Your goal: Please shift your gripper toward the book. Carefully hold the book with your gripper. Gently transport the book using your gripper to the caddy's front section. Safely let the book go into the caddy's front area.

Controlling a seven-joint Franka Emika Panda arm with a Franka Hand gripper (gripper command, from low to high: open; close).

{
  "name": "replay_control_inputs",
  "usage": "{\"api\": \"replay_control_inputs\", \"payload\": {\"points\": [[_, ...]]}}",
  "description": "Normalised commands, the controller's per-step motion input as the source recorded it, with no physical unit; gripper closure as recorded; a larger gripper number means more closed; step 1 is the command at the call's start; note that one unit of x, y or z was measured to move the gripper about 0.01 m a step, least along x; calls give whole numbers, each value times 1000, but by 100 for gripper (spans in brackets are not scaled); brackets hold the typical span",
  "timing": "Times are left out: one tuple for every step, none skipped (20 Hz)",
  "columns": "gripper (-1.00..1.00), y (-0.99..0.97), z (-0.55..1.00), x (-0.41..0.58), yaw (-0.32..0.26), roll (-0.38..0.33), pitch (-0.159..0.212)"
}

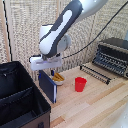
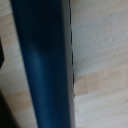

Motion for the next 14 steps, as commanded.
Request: {"api": "replay_control_inputs", "payload": {"points": [[-100,106,0,334,137,-62,68],[-100,134,0,306,124,-58,76],[-100,123,0,309,125,-49,76],[100,111,0,260,136,-45,63],[100,109,0,223,146,-47,34],[100,57,0,100,142,-32,0],[100,49,0,11,115,-23,0],[100,74,0,0,55,-25,0],[100,106,0,0,10,-26,0],[100,49,0,0,12,-10,0],[100,49,0,0,12,-14,0],[100,40,0,0,10,-12,0],[100,34,0,0,10,-10,0],[100,34,0,0,13,-8,0]]}}
